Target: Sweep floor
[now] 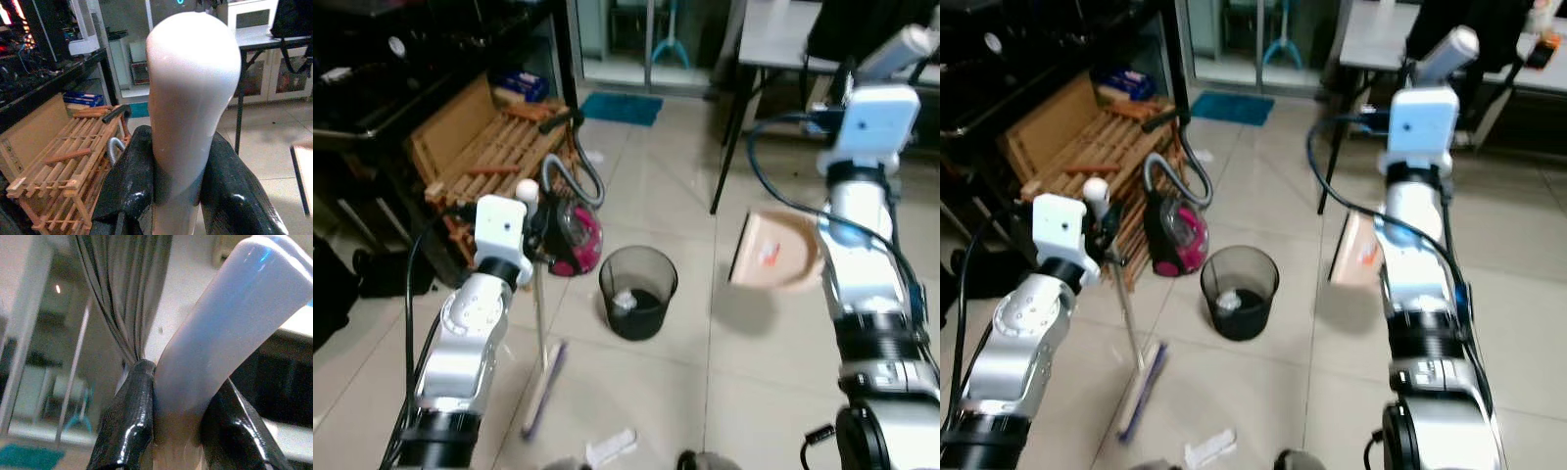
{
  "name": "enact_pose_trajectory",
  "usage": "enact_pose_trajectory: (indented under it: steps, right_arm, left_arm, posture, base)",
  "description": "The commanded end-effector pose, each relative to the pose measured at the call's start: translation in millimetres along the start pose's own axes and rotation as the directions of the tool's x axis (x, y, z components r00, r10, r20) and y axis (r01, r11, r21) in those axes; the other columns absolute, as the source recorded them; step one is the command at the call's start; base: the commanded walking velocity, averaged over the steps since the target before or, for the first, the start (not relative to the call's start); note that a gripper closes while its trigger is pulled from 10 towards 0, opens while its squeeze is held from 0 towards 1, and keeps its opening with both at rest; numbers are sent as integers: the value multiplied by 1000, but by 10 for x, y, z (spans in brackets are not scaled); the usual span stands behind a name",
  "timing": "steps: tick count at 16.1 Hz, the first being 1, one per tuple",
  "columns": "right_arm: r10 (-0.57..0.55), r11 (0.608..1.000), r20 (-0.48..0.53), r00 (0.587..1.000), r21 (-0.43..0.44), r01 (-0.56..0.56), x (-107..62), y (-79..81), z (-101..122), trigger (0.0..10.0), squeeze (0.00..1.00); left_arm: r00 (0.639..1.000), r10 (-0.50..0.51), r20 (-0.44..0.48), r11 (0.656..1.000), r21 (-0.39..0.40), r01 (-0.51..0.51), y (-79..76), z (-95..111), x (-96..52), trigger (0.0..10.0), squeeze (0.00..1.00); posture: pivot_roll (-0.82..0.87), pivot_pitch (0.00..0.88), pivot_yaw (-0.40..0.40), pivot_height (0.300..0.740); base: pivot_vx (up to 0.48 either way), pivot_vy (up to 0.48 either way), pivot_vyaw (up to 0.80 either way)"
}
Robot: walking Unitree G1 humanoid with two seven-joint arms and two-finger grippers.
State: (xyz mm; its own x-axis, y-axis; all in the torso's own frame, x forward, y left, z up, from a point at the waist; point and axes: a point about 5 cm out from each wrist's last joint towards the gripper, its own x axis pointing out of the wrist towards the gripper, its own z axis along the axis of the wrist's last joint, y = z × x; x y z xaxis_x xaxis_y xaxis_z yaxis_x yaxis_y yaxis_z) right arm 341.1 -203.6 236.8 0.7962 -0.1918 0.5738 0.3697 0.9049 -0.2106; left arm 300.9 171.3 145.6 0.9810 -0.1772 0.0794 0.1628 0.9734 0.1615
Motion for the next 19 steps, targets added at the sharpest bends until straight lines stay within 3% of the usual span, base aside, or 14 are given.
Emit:
enact_pose_trajectory:
  steps: [1,3,8,19]
  right_arm:
    - [-5,1000,-10,1000,17,5,-22,-7,35,10000,0]
    - [-12,1000,-103,995,26,15,-161,-36,-91,10000,0]
    - [4,1000,-190,982,9,-3,-337,-64,-207,10000,0]
    - [36,999,-250,968,12,-34,-424,-23,-232,10000,0]
  left_arm:
    - [1000,-7,19,1000,14,7,11,61,10,10000,0]
    - [1000,-10,20,1000,14,10,10,69,14,10000,0]
    - [1000,-13,26,1000,17,12,3,86,22,10000,0]
    - [1000,-14,27,1000,18,14,14,83,17,10000,0]
  posture:
    - [-69,0,58,740]
    - [-68,0,56,740]
    - [-73,0,55,740]
    - [-75,2,53,740]
  base:
    - [-274,0,0]
    - [-276,0,0]
    - [-276,0,0]
    - [-267,0,0]
